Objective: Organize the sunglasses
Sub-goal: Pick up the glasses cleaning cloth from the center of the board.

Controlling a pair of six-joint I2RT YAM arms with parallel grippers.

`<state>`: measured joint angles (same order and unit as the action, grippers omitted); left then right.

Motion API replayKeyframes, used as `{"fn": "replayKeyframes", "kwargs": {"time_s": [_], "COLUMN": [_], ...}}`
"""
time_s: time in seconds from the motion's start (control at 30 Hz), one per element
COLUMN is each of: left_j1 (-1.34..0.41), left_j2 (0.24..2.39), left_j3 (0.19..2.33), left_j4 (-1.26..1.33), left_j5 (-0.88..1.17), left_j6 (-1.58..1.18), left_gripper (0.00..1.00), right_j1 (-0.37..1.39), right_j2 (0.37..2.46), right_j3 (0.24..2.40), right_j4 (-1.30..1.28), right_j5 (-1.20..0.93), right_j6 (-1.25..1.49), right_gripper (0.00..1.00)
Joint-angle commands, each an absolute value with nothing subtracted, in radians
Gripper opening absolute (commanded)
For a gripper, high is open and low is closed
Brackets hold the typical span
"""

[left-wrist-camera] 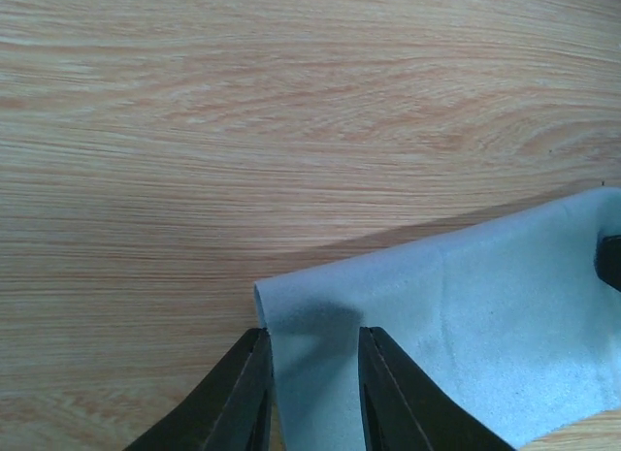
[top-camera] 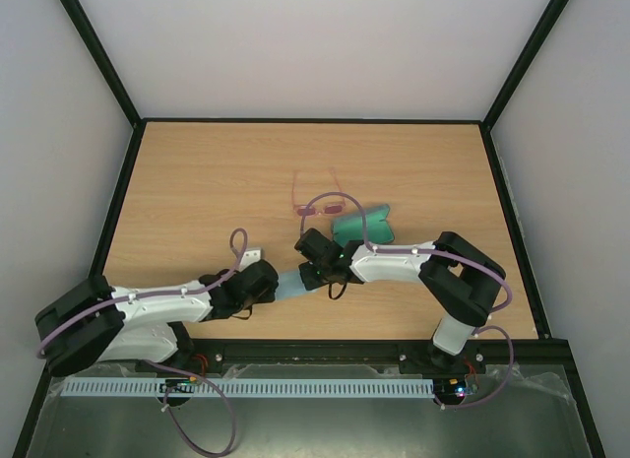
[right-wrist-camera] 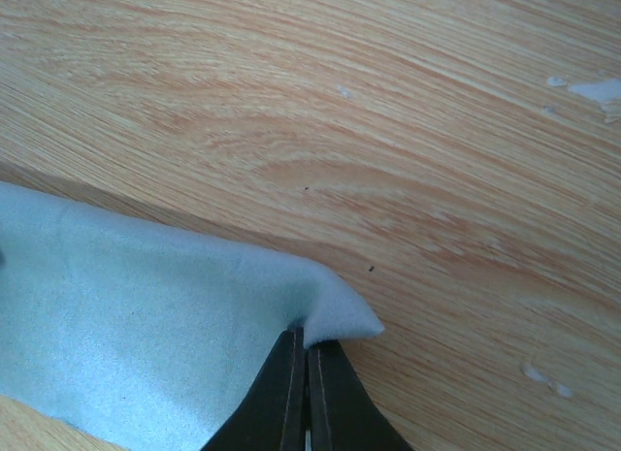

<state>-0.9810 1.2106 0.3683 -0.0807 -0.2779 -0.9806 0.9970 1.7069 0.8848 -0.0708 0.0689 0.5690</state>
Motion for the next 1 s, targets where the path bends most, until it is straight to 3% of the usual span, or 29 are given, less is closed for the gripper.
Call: {"fn": "replayKeyframes", "kwargs": {"time_s": [0.0, 0.53, 0.97], "left_j1": [-1.018, -1.047, -1.054], "left_j2": [1.256, 1.186, 1.293], "left_j3": [0.368, 0.344, 0.335], "left_j4": [-0.245, -0.324, -0.211], "left_j5": [-0.278, -0.309, -0.276], "left_j6": [-1.017, -1.077, -1.074], "left_gripper": [0.29, 0.32, 0.17], "right_j1": [1.002, 1.003, 1.002], "right_j2": [1.702, 1.699, 1.680], "right_j3": [0.856, 0.843, 0.829], "right_j4": [-0.163, -0.144, -0.138], "right_j5": [0.085, 0.072, 0.064], "right_j6": [0.576, 0.574, 0.575], "right_gripper": [0.01, 0.01, 0.01]}}
